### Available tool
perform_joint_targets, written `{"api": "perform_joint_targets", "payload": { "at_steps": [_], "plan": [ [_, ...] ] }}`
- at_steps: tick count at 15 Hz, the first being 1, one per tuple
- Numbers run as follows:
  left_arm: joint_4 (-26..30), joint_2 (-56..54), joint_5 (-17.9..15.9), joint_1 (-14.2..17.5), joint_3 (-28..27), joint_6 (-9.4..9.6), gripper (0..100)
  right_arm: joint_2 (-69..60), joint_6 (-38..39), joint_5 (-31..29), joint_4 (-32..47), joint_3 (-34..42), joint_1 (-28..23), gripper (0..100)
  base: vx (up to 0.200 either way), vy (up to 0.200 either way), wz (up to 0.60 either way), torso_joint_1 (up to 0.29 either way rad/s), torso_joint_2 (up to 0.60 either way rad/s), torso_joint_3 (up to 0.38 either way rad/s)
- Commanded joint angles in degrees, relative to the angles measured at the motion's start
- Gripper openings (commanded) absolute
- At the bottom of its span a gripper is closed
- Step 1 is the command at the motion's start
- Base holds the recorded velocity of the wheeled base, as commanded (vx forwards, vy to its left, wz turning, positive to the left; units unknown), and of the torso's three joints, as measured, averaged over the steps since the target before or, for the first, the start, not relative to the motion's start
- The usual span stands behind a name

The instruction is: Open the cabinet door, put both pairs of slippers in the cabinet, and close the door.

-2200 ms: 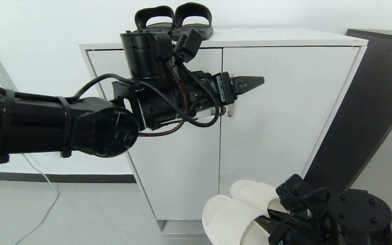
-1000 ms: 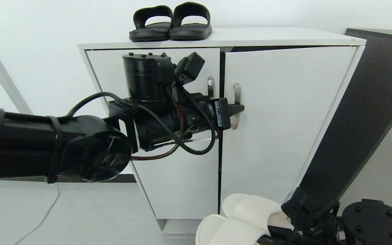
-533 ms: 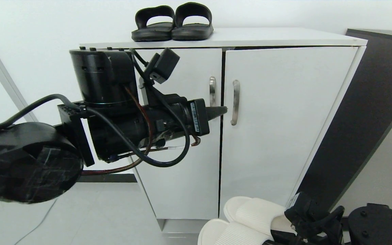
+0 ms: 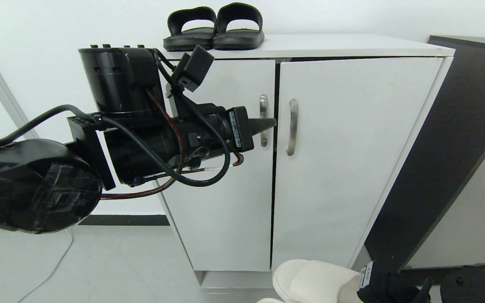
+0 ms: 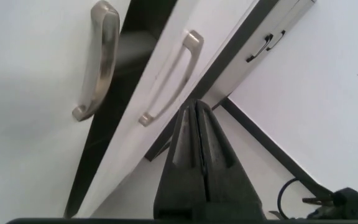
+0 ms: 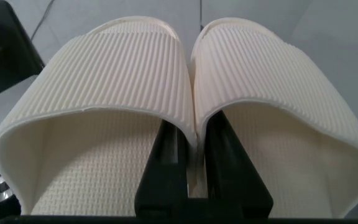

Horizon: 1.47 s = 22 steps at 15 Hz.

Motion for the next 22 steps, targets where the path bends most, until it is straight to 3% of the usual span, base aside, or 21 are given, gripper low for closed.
{"api": "perform_joint_targets", "payload": {
  "at_steps": [1,4,5,9,13,16,17,22],
  "plan": [
    [0.19,3.33,-0.01,-0.05,-2.76,-0.1,0,-0.36,-0.27,0.23,-0.02,0.55,0.12,0,0.0,0.0,0.0,0.0,0.0,0.0],
    [0.28,5.88,-0.01,-0.14,-4.34,-0.01,0,-0.19,-0.27,0.58,-0.02,0.63,0.29,0,0.0,0.0,0.0,0.0,0.0,0.0],
    [0.28,6.05,-0.01,-0.14,-4.43,-0.01,100,-0.01,-0.27,0.58,-0.02,0.63,0.29,0,0.0,0.0,0.0,0.0,0.0,0.0],
    [0.37,5.88,-2.03,-0.32,-4.96,-0.01,100,0.69,-0.27,0.58,-0.02,0.46,0.38,0,0.0,0.0,0.0,0.0,0.0,0.0],
    [0.28,6.49,-1.94,-0.32,-6.19,-0.1,100,0.78,-0.27,0.58,-0.02,0.46,0.38,0,0.0,0.0,0.0,0.0,0.0,0.0],
    [0.19,4.47,-1.94,-0.32,-4.25,-0.01,100,1.39,-0.27,0.58,-0.11,0.46,0.38,0,0.0,0.0,0.0,0.0,0.0,0.0],
    [0.19,3.5,-1.94,-0.32,-3.81,-0.01,0,1.48,-0.27,0.58,-0.02,0.46,0.38,0,0.0,0.0,0.0,0.0,0.0,0.0],
    [0.19,2.89,-1.85,-0.05,-3.55,-0.01,0,1.48,-0.27,0.58,-0.11,0.46,0.38,0,0.0,0.0,0.0,0.0,0.0,0.0]
  ]
}}
